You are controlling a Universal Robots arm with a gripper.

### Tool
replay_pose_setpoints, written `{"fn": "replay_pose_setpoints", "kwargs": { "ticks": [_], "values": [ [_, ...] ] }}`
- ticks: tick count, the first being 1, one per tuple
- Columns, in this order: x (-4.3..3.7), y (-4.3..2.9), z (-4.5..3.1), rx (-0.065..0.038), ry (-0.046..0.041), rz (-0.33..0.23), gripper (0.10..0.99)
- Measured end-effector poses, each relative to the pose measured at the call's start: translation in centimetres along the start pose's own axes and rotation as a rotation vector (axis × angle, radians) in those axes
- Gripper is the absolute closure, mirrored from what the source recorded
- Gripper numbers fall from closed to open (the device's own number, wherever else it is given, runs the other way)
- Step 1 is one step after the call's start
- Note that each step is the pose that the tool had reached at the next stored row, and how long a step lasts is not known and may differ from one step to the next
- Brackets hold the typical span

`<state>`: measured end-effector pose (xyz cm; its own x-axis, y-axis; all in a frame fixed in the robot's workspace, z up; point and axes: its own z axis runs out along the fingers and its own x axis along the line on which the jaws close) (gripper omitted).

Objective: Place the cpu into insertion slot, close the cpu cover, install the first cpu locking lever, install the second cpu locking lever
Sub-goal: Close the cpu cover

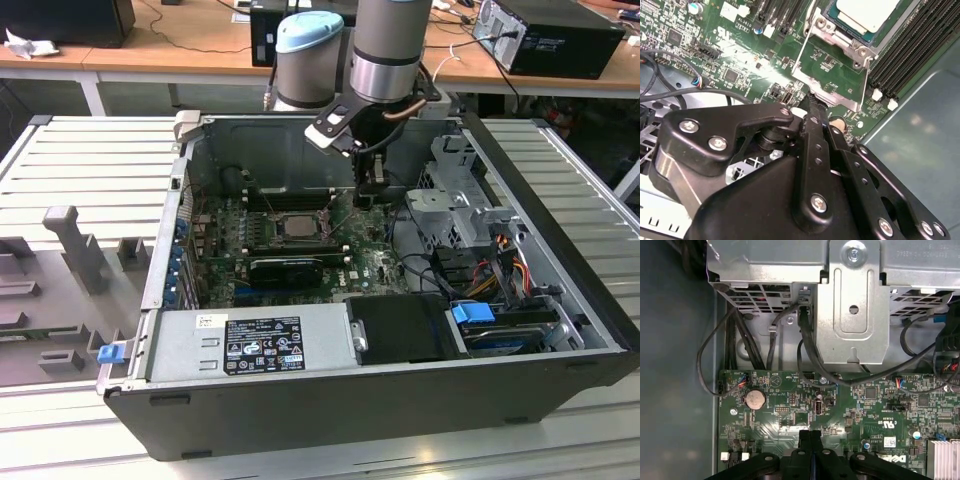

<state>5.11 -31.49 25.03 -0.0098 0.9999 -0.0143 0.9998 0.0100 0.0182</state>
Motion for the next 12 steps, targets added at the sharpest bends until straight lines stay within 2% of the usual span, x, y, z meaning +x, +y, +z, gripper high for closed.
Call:
{"fn": "replay_pose_setpoints", "kwargs": {
  "ticks": [12],
  "values": [
    [0.01,-1.31,-0.02,0.000,0.0000,0.000,0.980]
  ]
}}
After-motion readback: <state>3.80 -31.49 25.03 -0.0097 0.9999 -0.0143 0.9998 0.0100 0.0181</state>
